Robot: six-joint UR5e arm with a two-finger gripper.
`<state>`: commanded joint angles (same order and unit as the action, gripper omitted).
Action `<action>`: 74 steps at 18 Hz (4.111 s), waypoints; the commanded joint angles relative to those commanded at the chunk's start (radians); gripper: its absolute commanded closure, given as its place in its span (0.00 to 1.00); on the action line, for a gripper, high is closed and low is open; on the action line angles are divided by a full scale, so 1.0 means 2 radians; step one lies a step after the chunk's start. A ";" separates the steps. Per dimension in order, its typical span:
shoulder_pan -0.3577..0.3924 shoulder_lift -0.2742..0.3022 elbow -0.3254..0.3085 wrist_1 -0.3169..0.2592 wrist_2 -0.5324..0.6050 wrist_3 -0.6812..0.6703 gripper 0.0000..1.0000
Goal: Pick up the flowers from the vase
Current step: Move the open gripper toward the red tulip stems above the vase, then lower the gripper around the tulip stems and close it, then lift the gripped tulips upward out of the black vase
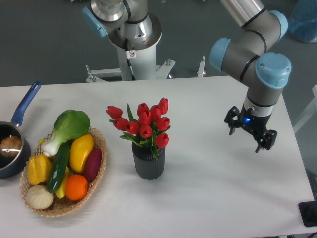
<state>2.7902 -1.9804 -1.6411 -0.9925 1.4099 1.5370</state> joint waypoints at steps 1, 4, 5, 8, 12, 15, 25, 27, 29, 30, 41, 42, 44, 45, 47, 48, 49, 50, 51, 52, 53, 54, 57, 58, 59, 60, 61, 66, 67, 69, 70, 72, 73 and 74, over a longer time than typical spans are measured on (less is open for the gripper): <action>0.002 0.001 -0.006 0.000 -0.012 0.003 0.00; 0.007 0.008 -0.015 -0.003 -0.051 0.003 0.00; 0.008 0.012 -0.015 -0.006 -0.068 0.003 0.00; 0.010 0.022 -0.015 -0.008 -0.152 0.002 0.00; 0.012 0.025 -0.018 -0.022 -0.250 -0.002 0.00; 0.017 0.041 -0.048 -0.025 -0.275 -0.002 0.00; 0.058 0.056 -0.118 -0.041 -0.481 -0.013 0.00; 0.051 0.061 -0.130 -0.041 -0.480 -0.008 0.00; 0.043 0.075 -0.149 -0.041 -0.480 -0.002 0.00; 0.036 0.079 -0.154 -0.041 -0.480 0.002 0.00; 0.025 0.107 -0.199 -0.041 -0.487 0.044 0.00; 0.024 0.107 -0.200 -0.042 -0.493 0.044 0.00; 0.023 0.107 -0.200 -0.042 -0.513 0.044 0.00; 0.023 0.107 -0.200 -0.041 -0.521 0.044 0.04; 0.017 0.107 -0.200 -0.041 -0.526 0.044 0.12; 0.014 0.107 -0.199 -0.041 -0.528 0.044 0.16; 0.013 0.107 -0.199 -0.041 -0.532 0.045 0.19; 0.013 0.107 -0.199 -0.041 -0.535 0.045 0.24; 0.013 0.107 -0.199 -0.041 -0.536 0.045 0.30; 0.013 0.107 -0.199 -0.041 -0.536 0.045 0.36; 0.013 0.107 -0.199 -0.041 -0.536 0.045 0.46; 0.013 0.107 -0.199 -0.041 -0.536 0.045 0.56; 0.013 0.108 -0.199 -0.041 -0.537 0.047 0.84; 0.013 0.109 -0.200 -0.041 -0.537 0.047 0.91; 0.013 0.109 -0.200 -0.041 -0.538 0.047 0.95; 0.013 0.109 -0.200 -0.041 -0.538 0.047 0.97; 0.013 0.109 -0.200 -0.041 -0.538 0.047 0.97; 0.013 0.110 -0.200 -0.041 -0.560 0.046 0.98; 0.013 0.111 -0.200 -0.041 -0.561 0.046 0.98; 0.013 0.114 -0.200 -0.041 -0.567 0.045 0.98; 0.013 0.116 -0.200 -0.041 -0.571 0.044 0.98; 0.013 0.121 -0.200 -0.041 -0.573 0.039 0.98; 0.013 0.125 -0.200 -0.041 -0.575 0.039 0.98; 0.013 0.127 -0.200 -0.041 -0.578 0.038 0.98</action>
<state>2.8164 -1.7273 -2.0417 -1.0753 0.2547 1.6138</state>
